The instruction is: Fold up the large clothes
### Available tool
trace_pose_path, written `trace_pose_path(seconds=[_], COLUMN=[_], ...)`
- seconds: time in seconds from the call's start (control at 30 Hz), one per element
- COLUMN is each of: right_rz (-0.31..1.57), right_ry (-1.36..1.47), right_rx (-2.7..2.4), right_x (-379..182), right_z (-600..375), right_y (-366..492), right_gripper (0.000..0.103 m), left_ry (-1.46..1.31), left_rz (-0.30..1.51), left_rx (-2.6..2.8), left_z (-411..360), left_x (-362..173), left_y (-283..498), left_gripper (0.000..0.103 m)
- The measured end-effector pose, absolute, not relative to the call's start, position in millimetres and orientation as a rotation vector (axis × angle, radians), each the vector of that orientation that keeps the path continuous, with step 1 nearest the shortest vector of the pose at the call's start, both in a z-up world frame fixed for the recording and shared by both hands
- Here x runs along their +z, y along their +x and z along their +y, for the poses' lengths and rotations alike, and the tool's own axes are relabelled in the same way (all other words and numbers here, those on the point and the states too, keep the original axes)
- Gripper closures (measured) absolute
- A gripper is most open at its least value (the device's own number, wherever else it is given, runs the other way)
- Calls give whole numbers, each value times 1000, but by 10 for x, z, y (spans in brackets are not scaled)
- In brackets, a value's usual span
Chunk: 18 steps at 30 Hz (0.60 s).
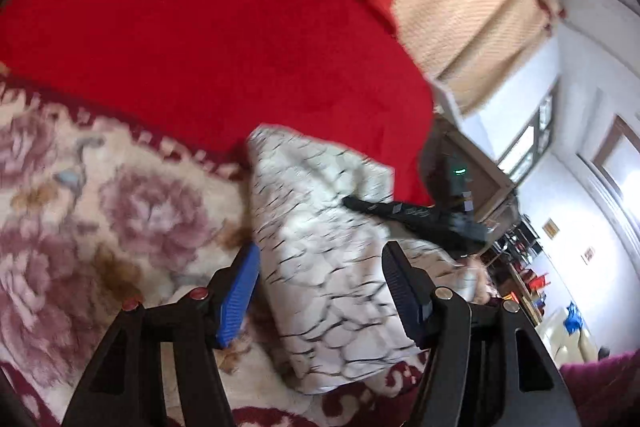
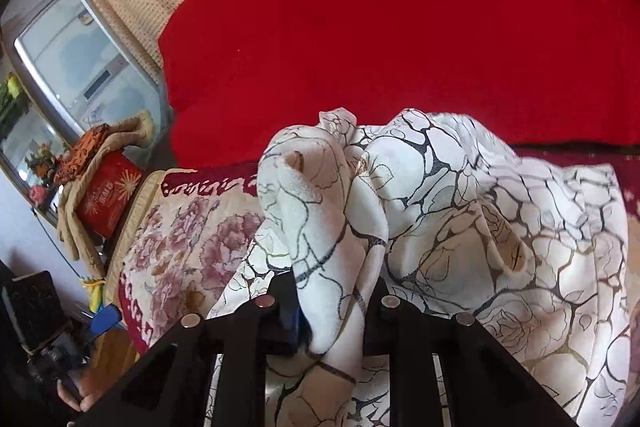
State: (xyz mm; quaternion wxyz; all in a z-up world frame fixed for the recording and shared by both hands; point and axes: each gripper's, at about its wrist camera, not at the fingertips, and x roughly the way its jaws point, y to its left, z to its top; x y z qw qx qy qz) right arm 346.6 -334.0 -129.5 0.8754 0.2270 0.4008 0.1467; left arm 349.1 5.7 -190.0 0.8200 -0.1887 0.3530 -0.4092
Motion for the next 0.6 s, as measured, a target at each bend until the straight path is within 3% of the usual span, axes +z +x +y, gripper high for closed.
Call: trace_pose_path(seconds=[0.2,0.6], right_rz=[818,543], right_ry=[493,390], right_rx=[304,208], right_x=[-1281,-543], right_z=[-3414,-3826], right_y=[3427,2833], right_gripper=[83,89], left_ry=[-362,-196], left_rz=[999,841], left_rx=[-914,-1092], left_z=[-485,-1526], left_x=[-2360,-2001], left_y=[3608,3228], left_gripper=[43,41])
